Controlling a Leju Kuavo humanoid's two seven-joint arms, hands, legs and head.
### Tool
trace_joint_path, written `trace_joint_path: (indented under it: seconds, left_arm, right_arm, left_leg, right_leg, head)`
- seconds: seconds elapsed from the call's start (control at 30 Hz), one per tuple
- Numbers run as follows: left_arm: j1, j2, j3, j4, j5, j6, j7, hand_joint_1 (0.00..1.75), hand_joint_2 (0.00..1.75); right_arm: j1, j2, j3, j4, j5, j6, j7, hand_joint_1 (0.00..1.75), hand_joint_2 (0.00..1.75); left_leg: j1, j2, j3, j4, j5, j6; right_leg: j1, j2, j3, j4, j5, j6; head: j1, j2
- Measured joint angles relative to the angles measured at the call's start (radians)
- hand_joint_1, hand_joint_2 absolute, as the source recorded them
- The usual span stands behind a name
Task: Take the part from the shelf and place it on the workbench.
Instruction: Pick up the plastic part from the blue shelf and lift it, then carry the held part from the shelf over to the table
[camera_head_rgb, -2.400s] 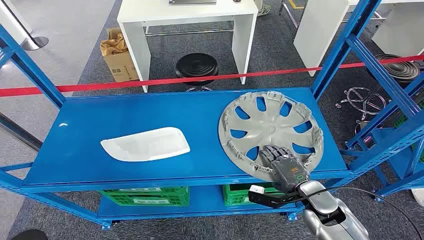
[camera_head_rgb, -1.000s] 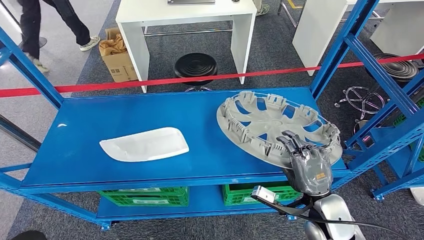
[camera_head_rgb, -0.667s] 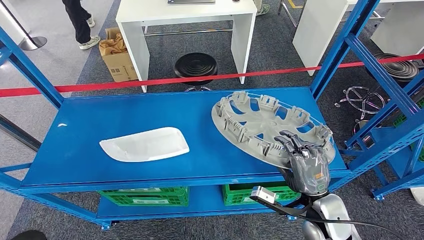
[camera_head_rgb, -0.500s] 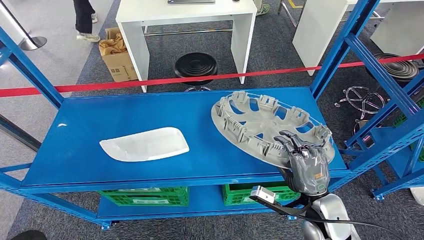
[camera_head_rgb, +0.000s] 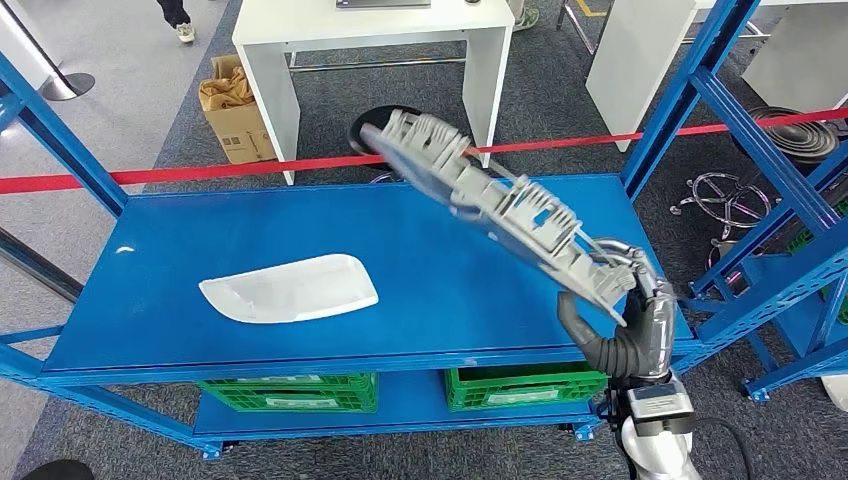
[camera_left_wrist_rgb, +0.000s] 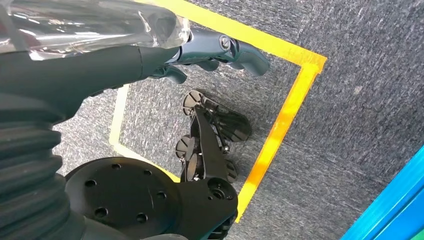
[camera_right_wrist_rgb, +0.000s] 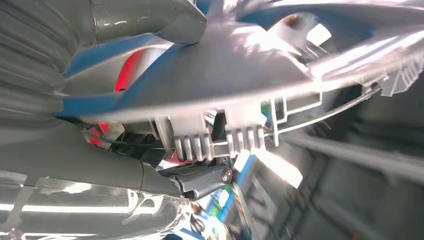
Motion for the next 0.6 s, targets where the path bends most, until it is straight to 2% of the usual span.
trace_joint_path:
  seconds: [0.23,0.4,0.6]
  left_arm:
    - [-0.001,0.0,0.007,0.0,0.006,0.026,-0.035,0.0,1.75]
    - [-0.001,-0.001,0.009,-0.001,-0.031,0.094,-0.073,0.0,1.75]
    - [-0.001,-0.001,0.008,-0.001,-0.055,0.073,-0.096,0.0,1.75]
  right_arm:
    - [-0.044,0.086,0.006,-0.138,-0.11,0.106,-0.025,1.75,1.75]
    - [-0.06,0.097,0.043,-0.229,-0.111,0.139,-0.027,1.75,1.75]
    - [-0.059,0.096,0.068,-0.281,-0.205,0.291,-0.027,1.75,1.75]
  left_leg:
    - [0.0,0.0,0.001,0.0,0.0,0.0]
    - [0.0,0.0,0.001,0.0,0.0,0.0]
    - [0.0,0.0,0.0,0.0,0.0,0.0]
  right_leg:
    - [0.0,0.0,0.0,0.0,0.0,0.0]
    - [0.0,0.0,0.0,0.0,0.0,0.0]
    - [0.0,0.0,0.0,0.0,0.0,0.0]
  head:
    - [0.0,0.0]
    - [0.0,0.0]
    - [0.0,0.0]
